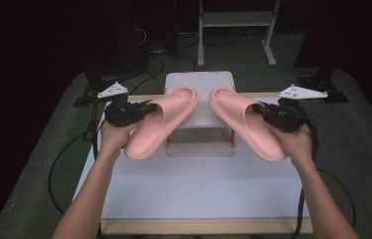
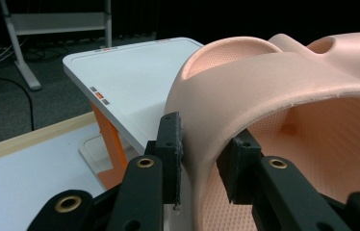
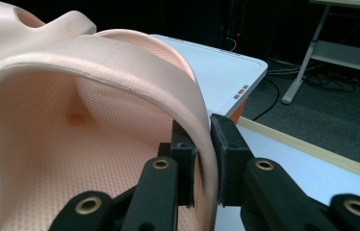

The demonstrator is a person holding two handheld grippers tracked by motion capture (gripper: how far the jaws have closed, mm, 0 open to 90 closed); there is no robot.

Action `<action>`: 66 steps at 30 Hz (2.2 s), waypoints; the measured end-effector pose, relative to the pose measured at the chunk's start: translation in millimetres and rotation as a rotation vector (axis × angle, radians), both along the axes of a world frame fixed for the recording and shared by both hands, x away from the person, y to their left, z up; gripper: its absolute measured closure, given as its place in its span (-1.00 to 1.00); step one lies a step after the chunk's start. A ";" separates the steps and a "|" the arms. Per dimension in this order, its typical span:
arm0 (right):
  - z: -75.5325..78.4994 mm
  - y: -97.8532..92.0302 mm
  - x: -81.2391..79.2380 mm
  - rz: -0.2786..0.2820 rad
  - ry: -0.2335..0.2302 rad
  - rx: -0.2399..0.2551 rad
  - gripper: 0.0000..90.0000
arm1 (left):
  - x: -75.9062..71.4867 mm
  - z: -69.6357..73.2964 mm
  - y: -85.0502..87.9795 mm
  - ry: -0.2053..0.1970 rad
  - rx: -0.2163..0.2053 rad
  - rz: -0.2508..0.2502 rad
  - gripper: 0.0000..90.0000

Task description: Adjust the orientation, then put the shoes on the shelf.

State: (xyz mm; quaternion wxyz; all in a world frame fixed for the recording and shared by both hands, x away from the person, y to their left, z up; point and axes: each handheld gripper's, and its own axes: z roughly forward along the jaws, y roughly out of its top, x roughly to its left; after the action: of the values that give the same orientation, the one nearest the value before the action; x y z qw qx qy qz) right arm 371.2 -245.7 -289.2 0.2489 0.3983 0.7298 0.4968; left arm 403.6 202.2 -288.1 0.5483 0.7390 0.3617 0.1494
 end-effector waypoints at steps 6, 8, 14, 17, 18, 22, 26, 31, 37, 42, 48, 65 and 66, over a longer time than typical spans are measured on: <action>-0.4 0.6 2.3 -0.004 0.002 0.008 0.78 | 4.7 -1.3 4.1 0.009 -0.010 0.018 0.60; -0.5 0.4 2.8 -0.005 0.004 0.005 0.78 | 6.8 -1.3 5.2 0.011 -0.005 0.023 0.60; -0.4 -1.3 6.6 -0.015 0.003 0.013 0.78 | 13.0 -1.5 4.0 0.015 -0.014 0.029 0.60; -1.2 -0.9 10.2 -0.021 0.008 0.003 0.78 | 16.7 -1.8 1.9 0.021 -0.004 0.032 0.60; -1.3 -0.8 11.1 -0.021 0.011 0.005 0.78 | 18.2 -2.0 1.2 0.021 -0.003 0.032 0.60; -3.1 -0.2 15.5 -0.026 0.017 0.015 0.78 | 23.8 -3.9 -3.0 0.031 -0.006 0.036 0.60; -5.3 1.6 22.0 -0.030 0.027 0.010 0.78 | 29.6 -4.4 -7.9 0.036 -0.004 0.041 0.60; -5.2 2.6 27.2 -0.035 0.030 0.010 0.78 | 36.6 -2.3 -12.3 0.040 0.007 0.049 0.60; -2.2 4.0 35.6 -0.047 0.033 0.009 0.78 | 47.0 2.5 -15.6 0.041 0.015 0.065 0.60; -0.9 5.4 44.3 -0.060 0.037 0.012 0.78 | 56.0 3.1 -17.9 0.049 0.001 0.075 0.60; -0.7 6.5 50.2 -0.069 0.039 0.016 0.78 | 61.9 1.2 -20.3 0.057 0.010 0.078 0.60; -2.6 16.8 65.6 -0.096 0.049 0.034 0.77 | 71.9 2.8 -24.9 0.052 -0.001 0.097 0.61; -2.6 16.8 65.6 -0.096 0.049 0.034 0.77 | 72.5 2.1 -25.5 0.054 -0.006 0.097 0.61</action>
State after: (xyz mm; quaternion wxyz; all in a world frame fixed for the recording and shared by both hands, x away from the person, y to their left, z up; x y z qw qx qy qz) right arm 436.8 -229.0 -291.8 0.2480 0.4491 0.7072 0.4866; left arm 476.2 176.8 -286.0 0.5329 0.7225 0.4124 0.1548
